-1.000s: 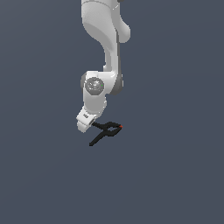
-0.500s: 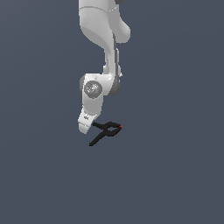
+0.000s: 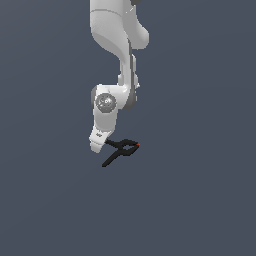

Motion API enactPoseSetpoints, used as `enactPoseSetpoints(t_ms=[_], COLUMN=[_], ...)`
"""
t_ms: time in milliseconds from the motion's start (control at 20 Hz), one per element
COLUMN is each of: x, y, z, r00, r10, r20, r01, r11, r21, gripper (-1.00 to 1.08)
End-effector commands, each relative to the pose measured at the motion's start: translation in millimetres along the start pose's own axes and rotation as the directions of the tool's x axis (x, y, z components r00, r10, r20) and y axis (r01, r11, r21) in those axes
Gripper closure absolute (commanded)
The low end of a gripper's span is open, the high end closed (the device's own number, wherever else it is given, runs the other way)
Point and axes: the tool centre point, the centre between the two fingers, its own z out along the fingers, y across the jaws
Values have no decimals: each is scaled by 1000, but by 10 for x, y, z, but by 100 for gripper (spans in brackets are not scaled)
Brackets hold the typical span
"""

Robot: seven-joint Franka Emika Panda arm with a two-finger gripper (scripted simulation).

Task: Pick up the object and move it to a goal position.

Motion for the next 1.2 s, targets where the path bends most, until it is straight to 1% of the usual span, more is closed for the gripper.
enactPoseSetpoints(t_ms=[0, 250, 400, 450, 1150], x=[0, -1, -3, -3, -11], y=[-3, -11, -13, -13, -15], z=[52, 250, 288, 288, 240], r00=[1000, 1000, 1000, 1000, 1000], r10=[-1, -5, -5, -5, -5], r20=[0, 0, 0, 0, 0], r01=[1, 5, 5, 5, 5], r11=[1000, 1000, 1000, 1000, 1000], r21=[1, 1, 1, 1, 1], gripper=[-20, -20, -20, 108, 108])
